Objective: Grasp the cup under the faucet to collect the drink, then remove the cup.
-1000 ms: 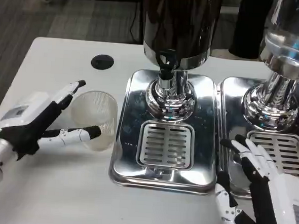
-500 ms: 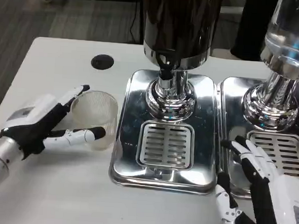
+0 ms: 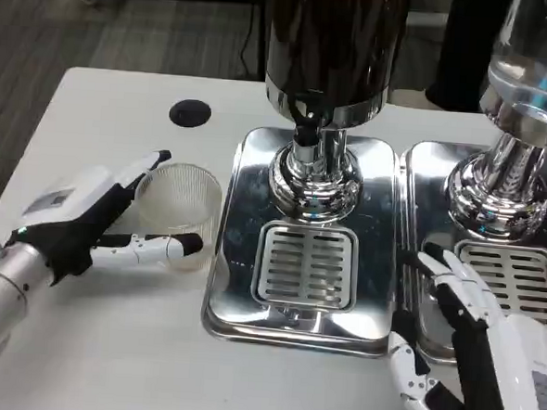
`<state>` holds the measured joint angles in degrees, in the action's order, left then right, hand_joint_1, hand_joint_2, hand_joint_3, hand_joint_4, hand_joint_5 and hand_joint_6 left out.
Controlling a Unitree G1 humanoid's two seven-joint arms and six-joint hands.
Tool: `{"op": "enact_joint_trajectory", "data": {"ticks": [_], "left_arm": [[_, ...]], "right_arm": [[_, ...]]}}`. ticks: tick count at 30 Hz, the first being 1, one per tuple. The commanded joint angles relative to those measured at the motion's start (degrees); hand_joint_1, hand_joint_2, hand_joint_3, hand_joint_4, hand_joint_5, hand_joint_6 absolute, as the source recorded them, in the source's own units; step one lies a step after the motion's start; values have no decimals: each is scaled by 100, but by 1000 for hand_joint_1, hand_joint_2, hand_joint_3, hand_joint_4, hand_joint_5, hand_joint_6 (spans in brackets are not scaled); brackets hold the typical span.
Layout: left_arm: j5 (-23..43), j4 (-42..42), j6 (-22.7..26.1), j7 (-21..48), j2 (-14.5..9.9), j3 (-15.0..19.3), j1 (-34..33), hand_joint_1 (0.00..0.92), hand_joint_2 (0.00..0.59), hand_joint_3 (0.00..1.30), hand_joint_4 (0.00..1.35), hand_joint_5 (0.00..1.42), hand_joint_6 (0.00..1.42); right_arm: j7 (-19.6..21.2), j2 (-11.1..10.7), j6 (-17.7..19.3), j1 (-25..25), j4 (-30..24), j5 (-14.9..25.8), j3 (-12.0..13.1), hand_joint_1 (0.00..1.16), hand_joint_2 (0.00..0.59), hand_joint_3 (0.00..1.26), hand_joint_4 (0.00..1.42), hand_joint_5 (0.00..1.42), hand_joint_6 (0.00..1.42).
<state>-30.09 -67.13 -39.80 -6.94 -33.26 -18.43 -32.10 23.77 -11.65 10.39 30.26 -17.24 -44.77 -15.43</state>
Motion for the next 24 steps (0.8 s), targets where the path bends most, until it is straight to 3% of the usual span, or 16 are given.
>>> {"op": "enact_joint_trajectory", "data": {"ticks": [1,12,14,18,24], "left_arm": [[-95,1,20,-74,86,-98,-28,162,57,44,4,118,254],[136,-105,-603,-595,214,125,155,271,147,286,275,395,466],[165,-155,-677,-604,235,176,156,271,161,319,332,501,629],[179,-214,-763,-643,255,274,176,267,180,366,410,630,819],[226,-256,-819,-810,288,412,220,265,197,408,489,747,955]], "right_arm": [[-11,0,92,-22,70,74,6,402,508,250,129,126,350],[-9,-8,175,-31,138,314,43,402,508,250,129,137,358],[-7,-5,197,-28,137,341,54,402,508,250,129,140,359],[-3,-2,214,-16,142,368,60,402,508,242,138,144,365],[-16,-16,250,-27,161,418,104,402,508,241,141,145,370]]}}
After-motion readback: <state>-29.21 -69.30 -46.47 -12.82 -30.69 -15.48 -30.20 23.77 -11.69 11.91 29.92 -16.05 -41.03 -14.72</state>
